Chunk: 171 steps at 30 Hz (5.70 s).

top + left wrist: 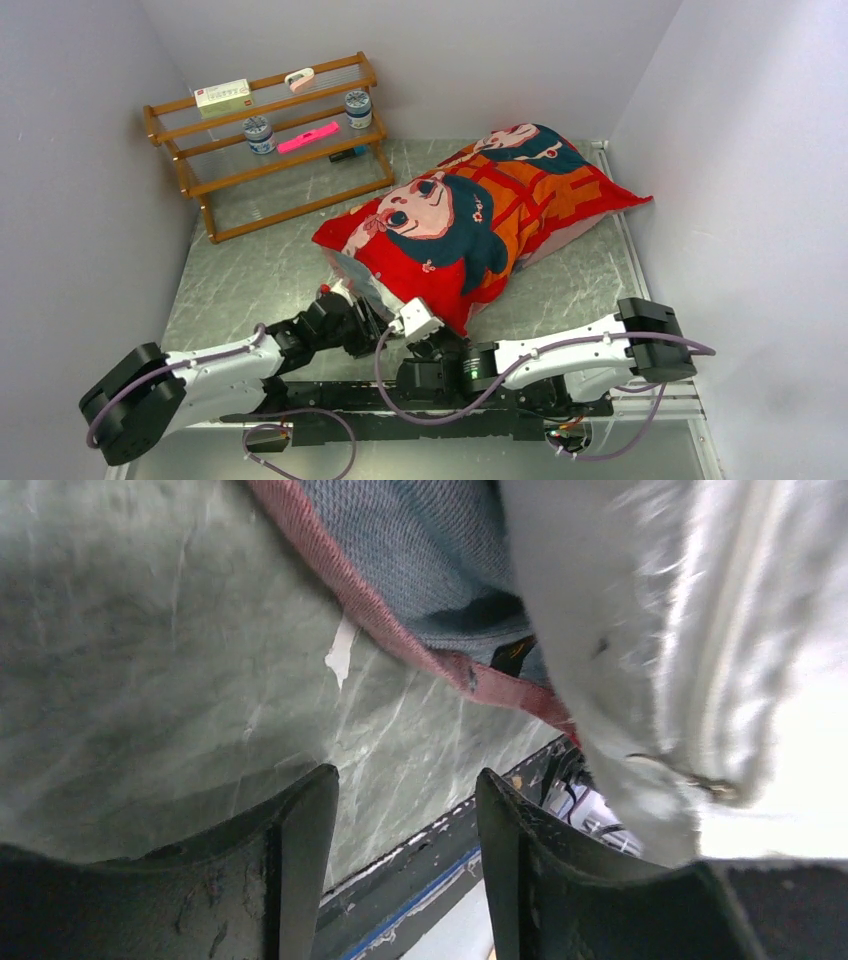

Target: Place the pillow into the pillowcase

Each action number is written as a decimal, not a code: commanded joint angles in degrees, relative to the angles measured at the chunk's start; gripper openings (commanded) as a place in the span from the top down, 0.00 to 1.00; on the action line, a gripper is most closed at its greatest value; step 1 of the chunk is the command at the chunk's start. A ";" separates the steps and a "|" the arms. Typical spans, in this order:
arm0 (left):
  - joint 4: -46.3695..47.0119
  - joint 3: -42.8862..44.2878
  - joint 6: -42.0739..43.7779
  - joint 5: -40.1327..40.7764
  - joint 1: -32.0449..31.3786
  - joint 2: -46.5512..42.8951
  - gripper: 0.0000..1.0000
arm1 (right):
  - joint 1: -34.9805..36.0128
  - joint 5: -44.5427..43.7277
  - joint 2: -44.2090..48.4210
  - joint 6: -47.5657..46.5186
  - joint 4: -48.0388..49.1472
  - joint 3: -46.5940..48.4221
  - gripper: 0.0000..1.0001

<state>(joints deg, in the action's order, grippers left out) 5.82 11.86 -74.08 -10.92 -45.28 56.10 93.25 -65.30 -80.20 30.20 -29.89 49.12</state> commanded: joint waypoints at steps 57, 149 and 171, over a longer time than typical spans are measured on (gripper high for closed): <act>15.55 -4.19 -6.55 31.62 -18.36 -4.67 0.95 | -1.69 14.33 17.42 -14.93 22.34 -10.14 0.59; 8.65 2.11 7.31 44.11 -28.00 -25.44 0.95 | -34.35 82.87 22.98 -13.54 34.72 -18.18 1.00; 13.18 0.57 2.32 25.26 -13.62 -22.62 0.95 | -34.20 76.26 29.52 -9.10 34.18 -17.96 0.71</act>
<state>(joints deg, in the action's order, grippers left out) 14.37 13.32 -69.54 16.10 -59.24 35.29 58.92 13.47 -55.18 18.74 1.80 30.98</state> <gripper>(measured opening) 0.057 0.269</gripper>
